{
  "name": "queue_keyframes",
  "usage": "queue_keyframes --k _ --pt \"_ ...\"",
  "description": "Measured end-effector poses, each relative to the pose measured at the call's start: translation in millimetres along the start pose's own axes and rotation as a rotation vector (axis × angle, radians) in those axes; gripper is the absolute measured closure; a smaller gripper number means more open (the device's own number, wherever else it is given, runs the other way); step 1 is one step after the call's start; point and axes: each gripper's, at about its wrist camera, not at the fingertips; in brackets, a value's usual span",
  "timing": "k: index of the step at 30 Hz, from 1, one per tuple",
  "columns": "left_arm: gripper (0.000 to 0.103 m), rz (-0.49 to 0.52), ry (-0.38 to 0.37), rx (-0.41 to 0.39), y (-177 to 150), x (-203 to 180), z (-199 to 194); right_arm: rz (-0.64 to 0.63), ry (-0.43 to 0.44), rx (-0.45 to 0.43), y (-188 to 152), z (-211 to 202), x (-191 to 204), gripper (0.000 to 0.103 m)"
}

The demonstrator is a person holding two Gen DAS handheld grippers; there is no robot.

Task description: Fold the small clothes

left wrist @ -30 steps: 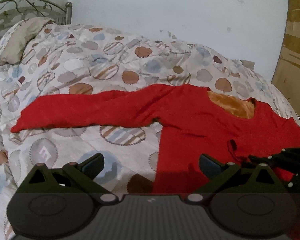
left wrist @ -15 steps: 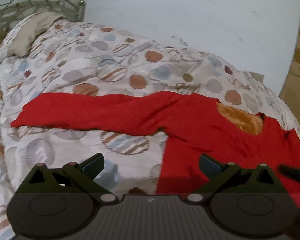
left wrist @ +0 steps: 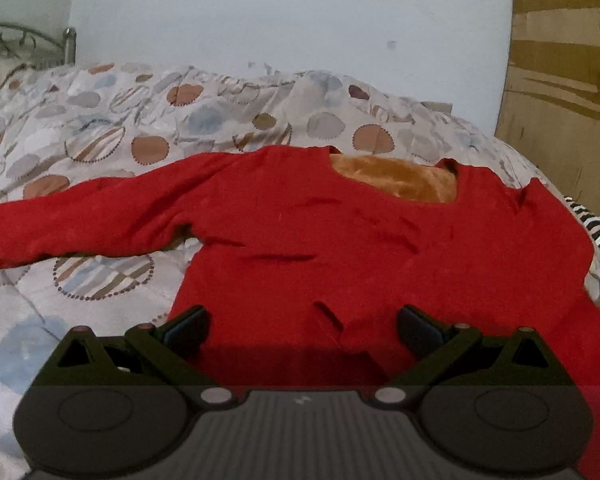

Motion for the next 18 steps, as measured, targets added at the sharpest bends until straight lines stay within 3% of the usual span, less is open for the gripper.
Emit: queue_keyframes --k 5,6,9,11,14,16,18 --pt "0.001 0.021 0.012 -0.01 -3.9 -2.3 1.3 -0.213 0.055 -0.118 4.4 14.1 26.3 0.037" --pt "0.001 0.022 0.012 -0.013 -4.6 -2.4 1.0 -0.236 0.054 -0.132 6.7 15.9 28.8 0.043" --pt "0.001 0.022 0.009 -0.013 -4.9 -1.9 -0.4 -0.21 0.083 -0.113 18.3 26.3 27.8 0.092" --pt "0.001 0.017 -0.007 -0.015 -3.8 0.2 -3.3 -0.076 0.096 -0.087 25.0 24.1 15.8 0.094" --pt "0.001 0.005 -0.025 -0.01 -4.0 3.6 -1.8 0.358 0.155 -0.057 21.4 12.6 -23.8 0.095" --pt "0.0 0.019 -0.011 -0.003 -4.2 0.3 0.5 0.561 0.195 0.01 7.7 20.0 -39.7 0.095" --pt "0.0 0.046 0.008 -0.002 -5.1 -4.3 1.2 0.625 0.226 0.055 -2.5 28.0 -41.7 0.095"
Point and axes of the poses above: each gripper's, at about its wrist camera, not at the fingertips, and z roughly the way its jaws point, x to its left, y to its top, and after that the axes turned 3 degrees about y, right-handed
